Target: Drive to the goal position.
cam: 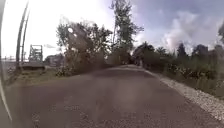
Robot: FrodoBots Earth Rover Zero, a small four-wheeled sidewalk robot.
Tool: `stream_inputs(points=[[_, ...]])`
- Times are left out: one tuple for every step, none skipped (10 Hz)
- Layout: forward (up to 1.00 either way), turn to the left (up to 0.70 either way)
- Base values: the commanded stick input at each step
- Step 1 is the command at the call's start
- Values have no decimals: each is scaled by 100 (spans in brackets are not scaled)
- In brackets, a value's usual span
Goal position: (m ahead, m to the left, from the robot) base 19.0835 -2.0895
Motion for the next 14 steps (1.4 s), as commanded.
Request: stream_inputs(points=[[70,0],[70,0],[70,0],[70,0],[70,0],[70,0],[70,0],[70,0],[70,0],[70,-3],[70,-9],[70,-28],[70,-4],[70,-2]])
